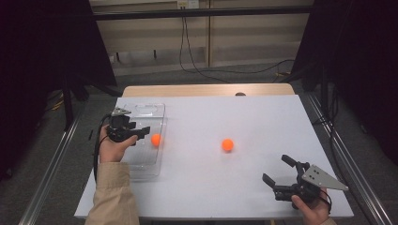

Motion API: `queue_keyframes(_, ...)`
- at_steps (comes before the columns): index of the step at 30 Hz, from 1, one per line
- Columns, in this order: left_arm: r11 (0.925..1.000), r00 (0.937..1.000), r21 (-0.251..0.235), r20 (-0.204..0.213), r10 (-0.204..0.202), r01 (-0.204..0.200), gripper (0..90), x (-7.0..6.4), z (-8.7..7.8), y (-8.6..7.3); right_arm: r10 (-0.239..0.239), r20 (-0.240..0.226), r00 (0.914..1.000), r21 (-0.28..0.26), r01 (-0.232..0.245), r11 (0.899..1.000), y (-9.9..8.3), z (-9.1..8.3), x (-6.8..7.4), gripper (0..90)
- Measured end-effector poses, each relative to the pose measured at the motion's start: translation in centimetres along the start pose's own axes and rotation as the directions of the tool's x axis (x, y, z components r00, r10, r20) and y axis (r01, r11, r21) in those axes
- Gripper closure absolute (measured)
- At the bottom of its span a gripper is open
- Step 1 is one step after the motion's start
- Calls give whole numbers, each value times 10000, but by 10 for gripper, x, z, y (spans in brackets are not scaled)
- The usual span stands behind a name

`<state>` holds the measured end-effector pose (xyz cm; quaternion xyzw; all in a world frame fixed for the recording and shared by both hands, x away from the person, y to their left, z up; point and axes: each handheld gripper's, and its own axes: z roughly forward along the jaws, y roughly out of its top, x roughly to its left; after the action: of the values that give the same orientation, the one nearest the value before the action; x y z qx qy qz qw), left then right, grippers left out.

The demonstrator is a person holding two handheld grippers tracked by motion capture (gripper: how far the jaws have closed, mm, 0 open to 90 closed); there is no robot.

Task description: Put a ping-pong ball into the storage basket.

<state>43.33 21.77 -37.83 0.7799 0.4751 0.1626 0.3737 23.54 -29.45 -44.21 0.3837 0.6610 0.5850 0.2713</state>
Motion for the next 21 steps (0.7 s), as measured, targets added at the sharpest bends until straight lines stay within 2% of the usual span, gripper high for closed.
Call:
queue_keyframes(3,9999,9999,-110,107,-103,104,295,-3,-1,2,-1,-10,10000,-3,1,10000,0,0,0,27)
queue_keyframes(10,9999,9995,-165,300,51,-46,250,-12,-2,7,-31,2,10000,16,31,10000,0,0,0,27)
queue_keyframes(13,9996,9991,-278,428,2,10,231,-16,-3,10,-19,7,10000,18,19,10000,0,0,0,27)
queue_keyframes(21,9997,9978,-218,659,116,-102,181,-24,-1,13,-12,-17,10000,14,12,10000,0,1,0,28)
